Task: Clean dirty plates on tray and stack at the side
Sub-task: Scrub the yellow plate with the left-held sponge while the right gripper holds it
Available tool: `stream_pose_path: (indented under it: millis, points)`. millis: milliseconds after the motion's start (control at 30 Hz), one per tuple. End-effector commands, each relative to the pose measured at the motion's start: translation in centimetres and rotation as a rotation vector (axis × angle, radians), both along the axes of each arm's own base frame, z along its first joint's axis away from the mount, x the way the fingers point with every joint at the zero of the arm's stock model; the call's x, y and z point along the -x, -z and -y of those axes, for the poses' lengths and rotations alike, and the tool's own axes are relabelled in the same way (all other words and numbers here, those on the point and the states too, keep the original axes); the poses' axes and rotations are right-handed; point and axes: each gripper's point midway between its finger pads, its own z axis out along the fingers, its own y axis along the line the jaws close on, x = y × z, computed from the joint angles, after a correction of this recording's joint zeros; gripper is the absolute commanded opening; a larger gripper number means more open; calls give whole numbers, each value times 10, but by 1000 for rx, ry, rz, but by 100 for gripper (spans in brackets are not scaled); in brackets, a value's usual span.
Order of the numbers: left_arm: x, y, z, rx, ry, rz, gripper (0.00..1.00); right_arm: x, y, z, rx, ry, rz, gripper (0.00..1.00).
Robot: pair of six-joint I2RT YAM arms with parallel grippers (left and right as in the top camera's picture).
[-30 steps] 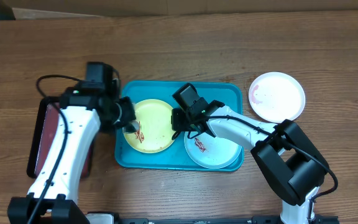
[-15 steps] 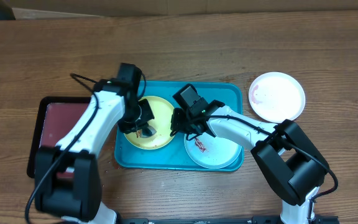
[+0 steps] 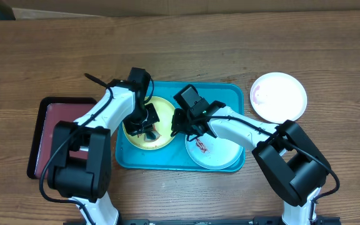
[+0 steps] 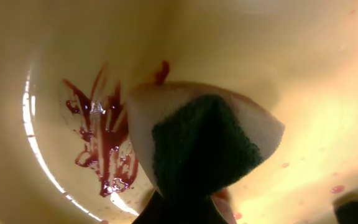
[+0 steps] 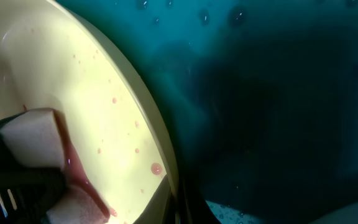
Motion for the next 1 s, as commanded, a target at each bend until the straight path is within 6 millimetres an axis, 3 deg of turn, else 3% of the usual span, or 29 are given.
stream_pose_path:
  millis: [0, 167, 333, 467, 667, 833, 967]
  points:
    - [7, 15, -64, -366, 46, -34, 4, 1, 8, 8, 44, 10, -1, 4]
    - [1, -9, -97, -567, 68, -29, 4, -2, 10, 14, 82, -3, 24, 4]
    - [-20, -40, -99, -601, 54, 9, 4, -2, 11, 15, 88, 0, 26, 4]
    - [-41, -55, -73, -455, 49, 54, 4, -3, 10, 15, 86, 0, 28, 4]
    - [-61, -51, 15, 52, 182, 119, 4, -3, 10, 15, 85, 0, 29, 4]
    - [-62, -41, 36, 150, 194, 136, 4, -3, 10, 14, 84, 1, 31, 4]
    - [-52, -23, 37, 145, 201, 123, 4, -4, 10, 14, 83, 1, 32, 4]
